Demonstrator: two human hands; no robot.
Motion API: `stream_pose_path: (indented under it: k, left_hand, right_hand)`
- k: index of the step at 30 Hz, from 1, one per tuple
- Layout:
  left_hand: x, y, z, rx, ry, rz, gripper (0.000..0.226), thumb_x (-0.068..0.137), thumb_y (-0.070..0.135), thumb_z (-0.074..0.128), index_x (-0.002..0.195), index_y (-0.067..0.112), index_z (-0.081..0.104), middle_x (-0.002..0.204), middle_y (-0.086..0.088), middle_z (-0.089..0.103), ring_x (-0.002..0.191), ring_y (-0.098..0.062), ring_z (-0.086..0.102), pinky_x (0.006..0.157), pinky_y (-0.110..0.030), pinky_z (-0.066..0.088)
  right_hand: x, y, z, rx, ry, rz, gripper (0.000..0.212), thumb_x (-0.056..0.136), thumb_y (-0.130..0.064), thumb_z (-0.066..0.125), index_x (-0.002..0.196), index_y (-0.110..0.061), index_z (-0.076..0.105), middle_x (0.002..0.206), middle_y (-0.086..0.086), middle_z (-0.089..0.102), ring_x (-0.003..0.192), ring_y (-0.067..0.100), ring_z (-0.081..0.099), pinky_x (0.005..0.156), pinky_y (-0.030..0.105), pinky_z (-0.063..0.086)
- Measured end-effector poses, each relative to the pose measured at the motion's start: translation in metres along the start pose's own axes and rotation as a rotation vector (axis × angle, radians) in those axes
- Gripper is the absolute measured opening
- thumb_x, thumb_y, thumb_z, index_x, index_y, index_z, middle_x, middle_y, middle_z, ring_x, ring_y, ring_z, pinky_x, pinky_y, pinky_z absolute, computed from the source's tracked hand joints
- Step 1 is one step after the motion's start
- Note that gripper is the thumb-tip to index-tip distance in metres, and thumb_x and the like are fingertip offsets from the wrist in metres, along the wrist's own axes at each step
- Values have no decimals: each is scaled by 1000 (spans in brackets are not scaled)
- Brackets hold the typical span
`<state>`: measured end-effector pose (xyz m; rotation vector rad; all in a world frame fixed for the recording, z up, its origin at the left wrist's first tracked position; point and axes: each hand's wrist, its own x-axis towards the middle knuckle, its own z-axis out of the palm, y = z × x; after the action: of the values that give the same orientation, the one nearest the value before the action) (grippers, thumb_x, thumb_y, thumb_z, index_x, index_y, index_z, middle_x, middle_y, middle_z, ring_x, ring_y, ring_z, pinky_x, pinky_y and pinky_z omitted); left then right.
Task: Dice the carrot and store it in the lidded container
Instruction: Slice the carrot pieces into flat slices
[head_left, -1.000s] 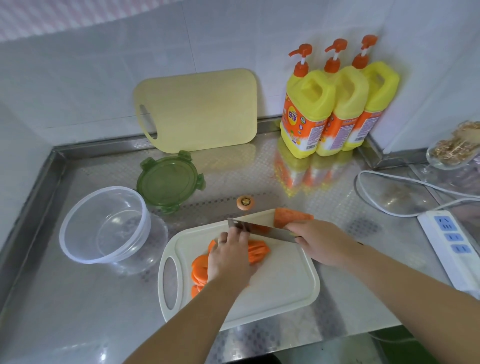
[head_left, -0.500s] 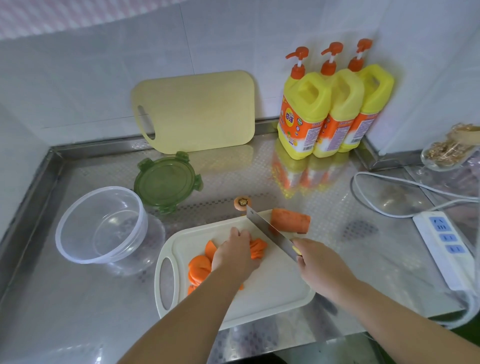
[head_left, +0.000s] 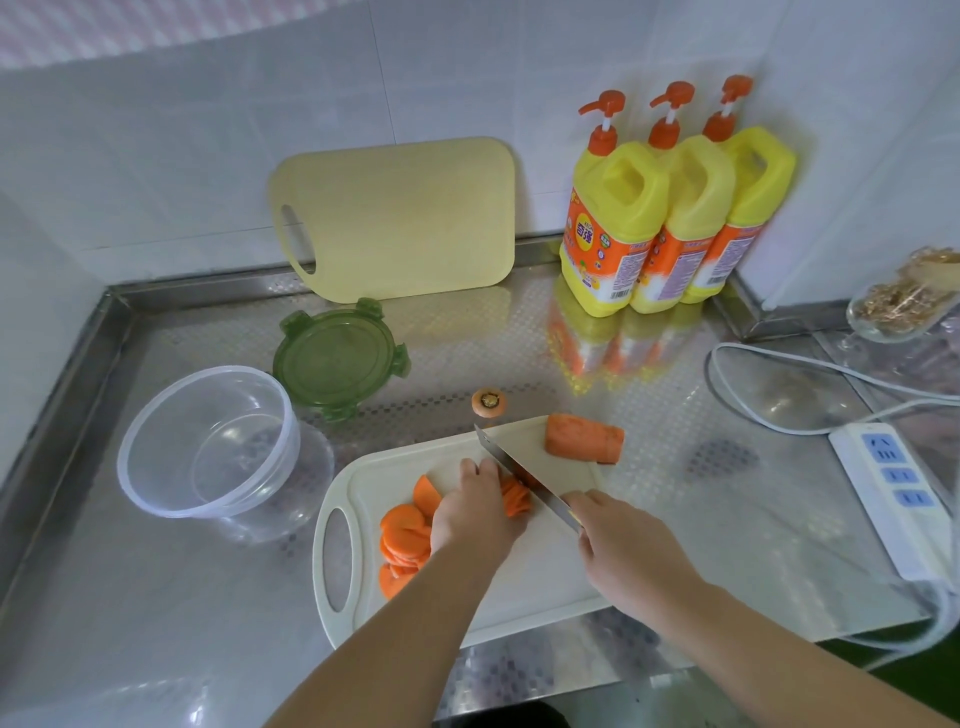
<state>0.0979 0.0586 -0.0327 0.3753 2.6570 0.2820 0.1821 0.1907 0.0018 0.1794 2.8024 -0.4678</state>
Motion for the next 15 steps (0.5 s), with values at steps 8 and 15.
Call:
stream_pose_path:
  k: [8, 15]
  left_hand:
    - [0, -2, -7, -81, -32, -17, 58, 85, 52, 60, 123, 13, 41, 120, -5, 42, 100, -23, 60, 71, -27, 43]
    - [-2, -7, -12, -158, -32, 2, 49, 89, 47, 57, 122, 12, 49, 120, -8, 48, 104, -22, 56, 86, -28, 45]
  right_hand:
    - [2, -2, 0, 33, 8, 22, 28, 97, -15, 35, 123, -19, 45, 95, -5, 48, 80, 13, 46, 66, 24, 35]
    - [2, -4, -2, 47, 10, 31, 29, 97, -16, 35, 124, -19, 45, 95, -7, 47, 80, 12, 45, 67, 22, 33]
